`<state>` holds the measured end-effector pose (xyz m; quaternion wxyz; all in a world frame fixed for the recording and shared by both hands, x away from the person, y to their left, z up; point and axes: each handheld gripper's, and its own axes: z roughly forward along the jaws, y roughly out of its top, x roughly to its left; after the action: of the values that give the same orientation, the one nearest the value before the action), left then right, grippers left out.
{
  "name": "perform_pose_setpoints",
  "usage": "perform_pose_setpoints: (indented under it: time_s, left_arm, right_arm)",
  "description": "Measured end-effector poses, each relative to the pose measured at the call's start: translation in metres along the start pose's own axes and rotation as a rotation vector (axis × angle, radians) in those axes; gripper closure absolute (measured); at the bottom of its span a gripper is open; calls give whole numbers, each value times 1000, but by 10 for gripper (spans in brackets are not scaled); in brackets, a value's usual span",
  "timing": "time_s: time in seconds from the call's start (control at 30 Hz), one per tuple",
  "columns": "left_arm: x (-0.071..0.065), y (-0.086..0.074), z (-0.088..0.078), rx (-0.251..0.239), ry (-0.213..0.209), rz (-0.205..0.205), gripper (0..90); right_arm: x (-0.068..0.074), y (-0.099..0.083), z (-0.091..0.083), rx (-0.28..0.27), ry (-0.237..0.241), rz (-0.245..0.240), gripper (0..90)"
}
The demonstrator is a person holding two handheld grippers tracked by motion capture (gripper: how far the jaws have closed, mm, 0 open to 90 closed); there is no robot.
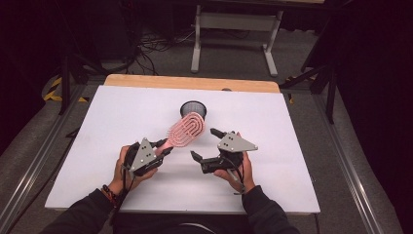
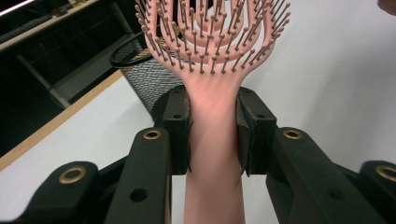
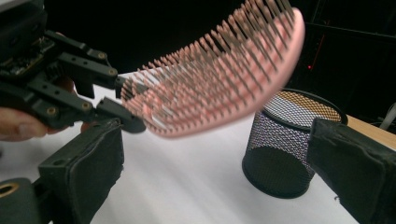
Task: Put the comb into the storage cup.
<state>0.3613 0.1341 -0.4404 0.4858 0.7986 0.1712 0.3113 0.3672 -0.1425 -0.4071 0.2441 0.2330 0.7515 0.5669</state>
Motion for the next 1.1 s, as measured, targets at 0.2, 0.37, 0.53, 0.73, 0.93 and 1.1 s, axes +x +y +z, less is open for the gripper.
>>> perform_pose_setpoints:
  time_s: [0.2, 0.37, 0.53, 0.73, 0.93, 1.1]
  left_arm:
    - [-8, 1, 7, 8, -16, 15, 693]
    - [-13, 2, 10, 13, -22, 34, 693]
    - [-15, 1, 11, 15, -23, 37, 694]
    - [-15, 0, 16, 35, -26, 28, 694]
    - [-15, -2, 20, 58, -26, 31, 694]
    - [-18, -2, 22, 80, -20, 60, 694]
  right_arm:
    - [0, 1, 1, -7, 25, 17, 55]
    - [1, 1, 3, -14, 49, 30, 59]
    - [0, 1, 3, -25, 52, 50, 61]
    - [-5, 2, 3, -69, 70, 153, 137]
    - [-5, 4, 4, -99, 58, 196, 292]
    - [-4, 4, 4, -105, 39, 209, 514]
